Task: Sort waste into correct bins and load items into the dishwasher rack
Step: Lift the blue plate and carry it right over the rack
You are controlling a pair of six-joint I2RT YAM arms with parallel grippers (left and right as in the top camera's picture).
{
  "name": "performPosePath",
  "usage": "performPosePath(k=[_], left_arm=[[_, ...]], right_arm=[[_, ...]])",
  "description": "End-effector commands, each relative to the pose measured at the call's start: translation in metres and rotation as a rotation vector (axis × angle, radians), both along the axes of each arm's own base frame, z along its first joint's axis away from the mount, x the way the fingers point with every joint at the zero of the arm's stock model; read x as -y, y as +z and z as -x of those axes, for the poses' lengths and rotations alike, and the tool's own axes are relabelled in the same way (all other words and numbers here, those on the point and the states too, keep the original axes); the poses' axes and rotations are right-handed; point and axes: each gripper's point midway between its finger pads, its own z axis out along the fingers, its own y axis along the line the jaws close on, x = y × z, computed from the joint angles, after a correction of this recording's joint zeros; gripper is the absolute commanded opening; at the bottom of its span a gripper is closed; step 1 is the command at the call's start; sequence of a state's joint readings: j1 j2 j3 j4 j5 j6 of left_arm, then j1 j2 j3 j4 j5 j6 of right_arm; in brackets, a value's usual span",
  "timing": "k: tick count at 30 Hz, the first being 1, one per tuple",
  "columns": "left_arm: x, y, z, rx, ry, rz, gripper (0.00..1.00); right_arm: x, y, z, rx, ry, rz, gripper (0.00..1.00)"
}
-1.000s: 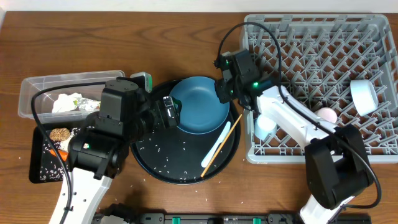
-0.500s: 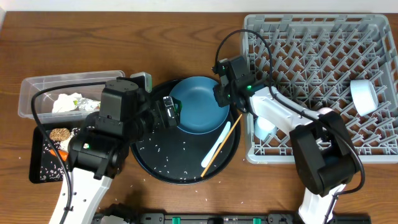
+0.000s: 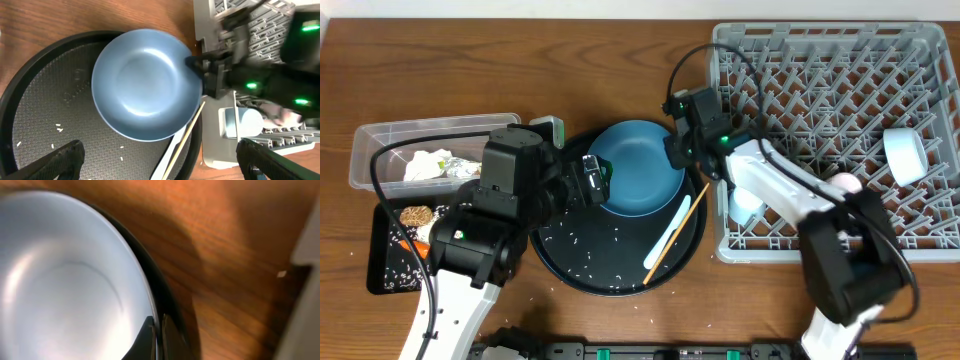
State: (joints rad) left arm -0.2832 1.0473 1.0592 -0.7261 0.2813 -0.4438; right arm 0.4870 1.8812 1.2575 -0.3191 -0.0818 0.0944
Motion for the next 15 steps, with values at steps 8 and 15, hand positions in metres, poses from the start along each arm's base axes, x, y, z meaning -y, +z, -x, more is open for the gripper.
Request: performPosePath(k=[8,15], left_arm=[[-0.002,0.004,-0.002,0.02,-0.001,-0.013,0.98],[-0.002,0.004,-0.002,0.019,-0.001,-0.013,0.98]], right_arm=[[0.014,0.16,0.012,0.293,0.004,-0.096,0.01],[0.073,0.2,0.017,0.405,-0.179,0.033,0.01]])
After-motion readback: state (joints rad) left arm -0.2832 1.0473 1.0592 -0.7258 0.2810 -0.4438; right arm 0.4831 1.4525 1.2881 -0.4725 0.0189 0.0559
